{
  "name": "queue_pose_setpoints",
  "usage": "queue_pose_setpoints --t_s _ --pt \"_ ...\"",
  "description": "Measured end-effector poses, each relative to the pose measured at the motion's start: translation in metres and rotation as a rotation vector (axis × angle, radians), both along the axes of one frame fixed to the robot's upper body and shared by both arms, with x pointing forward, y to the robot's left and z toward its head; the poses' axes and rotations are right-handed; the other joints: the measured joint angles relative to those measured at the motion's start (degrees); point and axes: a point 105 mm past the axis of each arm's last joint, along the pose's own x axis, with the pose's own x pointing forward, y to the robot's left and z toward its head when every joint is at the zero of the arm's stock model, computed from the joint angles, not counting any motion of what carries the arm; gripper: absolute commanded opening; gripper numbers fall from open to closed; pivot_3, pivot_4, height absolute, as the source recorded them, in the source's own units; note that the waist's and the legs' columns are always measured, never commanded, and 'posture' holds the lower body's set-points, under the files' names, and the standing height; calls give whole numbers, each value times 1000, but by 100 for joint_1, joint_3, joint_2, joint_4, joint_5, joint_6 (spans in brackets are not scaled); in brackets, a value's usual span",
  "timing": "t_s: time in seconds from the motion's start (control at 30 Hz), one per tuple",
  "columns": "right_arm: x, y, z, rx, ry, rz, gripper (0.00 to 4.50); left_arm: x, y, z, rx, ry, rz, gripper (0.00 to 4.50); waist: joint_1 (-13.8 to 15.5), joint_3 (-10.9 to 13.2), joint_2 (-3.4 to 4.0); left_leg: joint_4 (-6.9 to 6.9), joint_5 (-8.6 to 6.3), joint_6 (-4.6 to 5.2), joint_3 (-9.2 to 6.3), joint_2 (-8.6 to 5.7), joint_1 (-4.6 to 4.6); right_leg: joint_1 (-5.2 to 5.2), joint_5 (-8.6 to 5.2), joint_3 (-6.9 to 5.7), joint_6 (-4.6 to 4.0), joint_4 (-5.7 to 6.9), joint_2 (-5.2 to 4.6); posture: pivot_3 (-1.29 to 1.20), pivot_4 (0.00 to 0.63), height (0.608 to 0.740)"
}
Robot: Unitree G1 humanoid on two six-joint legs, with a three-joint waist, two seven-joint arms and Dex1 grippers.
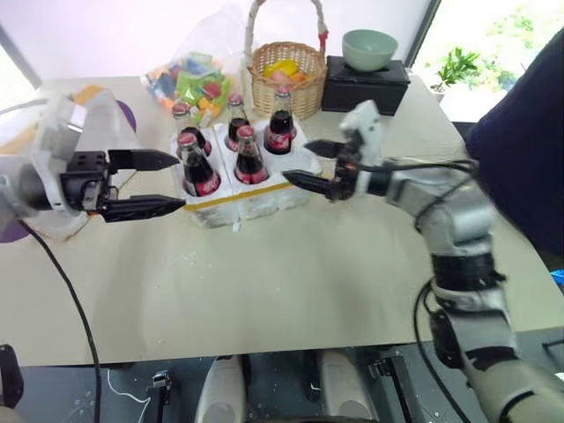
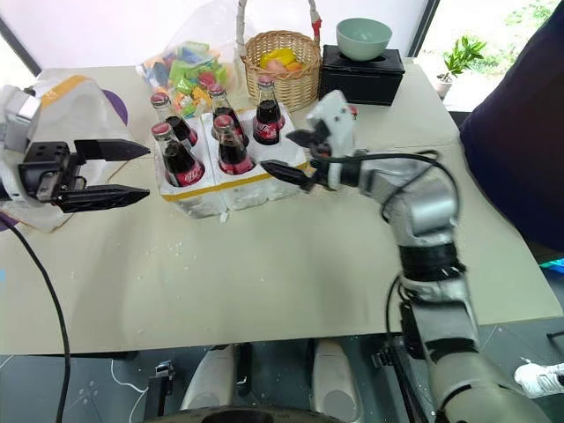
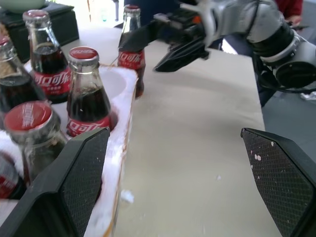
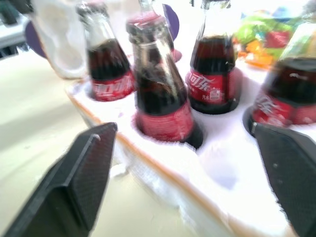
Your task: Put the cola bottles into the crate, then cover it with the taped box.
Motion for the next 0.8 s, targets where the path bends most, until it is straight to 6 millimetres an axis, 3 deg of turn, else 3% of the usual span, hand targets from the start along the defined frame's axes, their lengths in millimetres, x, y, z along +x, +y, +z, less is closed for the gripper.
queue_pose_setpoints --t_s 0.13,0.3,0.53,0.8 --pt "-16 -40 -11 -8 49 -170 4468 2 -10 -5 -19 14 -41 4500 -24 -1 -1 1 0 0 3 0 23 19 -1 4 -2 -2 1 0 150 740" --pt "-8 -73 -31 28 93 -396 4468 8 -22 -4 -35 -8 -92 4500 -24 -1 -1 4 0 0 1 0 47 47 -5 5 -8 -4 2 0 150 740" --pt "19 -70 -46 70 95 -449 4468 16 -32 -8 -50 -11 -124 4500 -40 0 -1 3 1 2 0 -1 44 47 -1 6 -1 -8 4 0 150 740" --pt "70 -54 -52 84 85 -451 4468 16 -31 -11 -45 -12 -115 4500 -38 0 0 2 1 2 -1 -1 42 47 -1 6 0 -10 4 0 150 740"
